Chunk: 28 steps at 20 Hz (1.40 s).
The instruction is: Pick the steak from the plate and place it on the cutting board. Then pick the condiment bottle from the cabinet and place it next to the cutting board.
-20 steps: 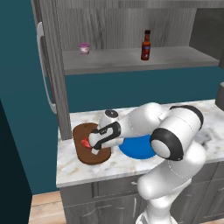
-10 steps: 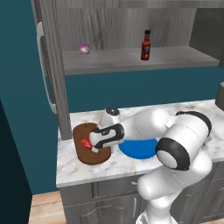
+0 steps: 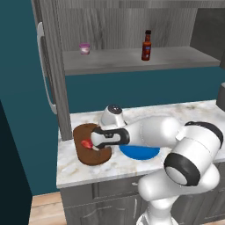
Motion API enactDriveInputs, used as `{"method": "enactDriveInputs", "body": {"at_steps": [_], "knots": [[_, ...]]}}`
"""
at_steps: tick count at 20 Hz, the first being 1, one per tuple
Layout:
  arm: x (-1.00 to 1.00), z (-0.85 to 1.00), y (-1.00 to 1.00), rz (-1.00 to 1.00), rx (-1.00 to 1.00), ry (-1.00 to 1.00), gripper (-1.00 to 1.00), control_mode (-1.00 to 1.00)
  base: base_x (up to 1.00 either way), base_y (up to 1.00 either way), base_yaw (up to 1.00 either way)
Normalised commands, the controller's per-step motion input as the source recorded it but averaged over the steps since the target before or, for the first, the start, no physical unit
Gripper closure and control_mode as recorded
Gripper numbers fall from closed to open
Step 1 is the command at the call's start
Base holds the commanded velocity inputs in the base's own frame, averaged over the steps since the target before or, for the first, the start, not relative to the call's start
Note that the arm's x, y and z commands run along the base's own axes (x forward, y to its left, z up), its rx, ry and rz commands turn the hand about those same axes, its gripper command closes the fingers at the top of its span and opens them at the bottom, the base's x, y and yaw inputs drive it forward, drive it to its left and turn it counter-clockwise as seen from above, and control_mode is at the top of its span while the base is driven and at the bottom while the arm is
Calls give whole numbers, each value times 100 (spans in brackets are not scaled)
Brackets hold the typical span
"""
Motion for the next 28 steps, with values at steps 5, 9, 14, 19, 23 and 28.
{"method": "enactDriveInputs", "body": {"at_steps": [5,9,14,19,23,28], "knots": [[-8,26,-7,0,0,-4,-100,-100,0,0,0],[-15,29,-7,0,0,-4,-100,-100,0,0,0],[-15,24,-4,0,1,-5,-100,-100,0,0,0],[-23,21,0,6,2,-7,-100,-100,0,0,0],[-16,20,-6,9,6,-6,-100,-100,0,0,0],[-9,21,-11,11,7,-6,-100,-100,0,0,0]]}}
